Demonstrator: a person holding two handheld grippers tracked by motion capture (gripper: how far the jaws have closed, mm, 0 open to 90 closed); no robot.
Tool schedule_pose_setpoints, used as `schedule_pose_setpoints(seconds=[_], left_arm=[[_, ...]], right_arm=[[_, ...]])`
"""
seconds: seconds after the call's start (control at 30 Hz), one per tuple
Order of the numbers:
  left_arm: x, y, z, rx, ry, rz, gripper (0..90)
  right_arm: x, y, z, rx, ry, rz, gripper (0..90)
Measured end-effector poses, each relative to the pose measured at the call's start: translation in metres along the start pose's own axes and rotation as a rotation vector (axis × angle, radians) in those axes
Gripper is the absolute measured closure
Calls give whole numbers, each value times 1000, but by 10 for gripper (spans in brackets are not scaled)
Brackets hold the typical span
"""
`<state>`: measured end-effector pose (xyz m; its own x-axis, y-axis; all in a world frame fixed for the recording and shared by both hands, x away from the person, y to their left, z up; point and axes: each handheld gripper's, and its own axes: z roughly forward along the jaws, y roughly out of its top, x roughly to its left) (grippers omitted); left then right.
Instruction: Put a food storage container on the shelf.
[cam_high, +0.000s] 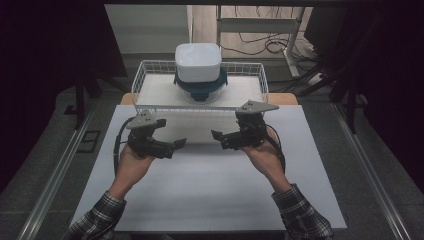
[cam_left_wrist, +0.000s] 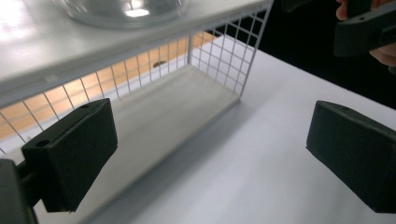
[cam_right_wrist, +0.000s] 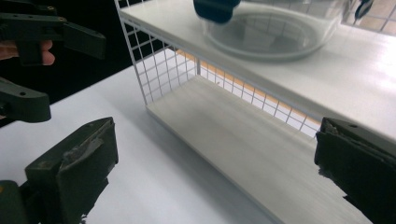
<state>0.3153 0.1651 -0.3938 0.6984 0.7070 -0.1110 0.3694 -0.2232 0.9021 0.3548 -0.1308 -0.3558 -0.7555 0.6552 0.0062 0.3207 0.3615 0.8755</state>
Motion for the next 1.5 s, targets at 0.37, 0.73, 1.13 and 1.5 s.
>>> schedule_pose_setpoints(seconds=[0.37, 0.73, 1.13, 1.5], left_arm=[[-13, -27, 6, 14, 6, 18, 17], [-25, -53, 13, 46, -11, 34, 18], [-26, -84, 12, 78, 3, 16, 16], [-29, -100, 1, 85, 22, 14, 15]], right_arm=[[8, -29, 2, -4, 22, -13, 0], [16, -57, 7, 10, 35, -12, 0], [20, -84, 3, 23, 31, -11, 0], [23, -99, -10, 37, 30, -24, 0]])
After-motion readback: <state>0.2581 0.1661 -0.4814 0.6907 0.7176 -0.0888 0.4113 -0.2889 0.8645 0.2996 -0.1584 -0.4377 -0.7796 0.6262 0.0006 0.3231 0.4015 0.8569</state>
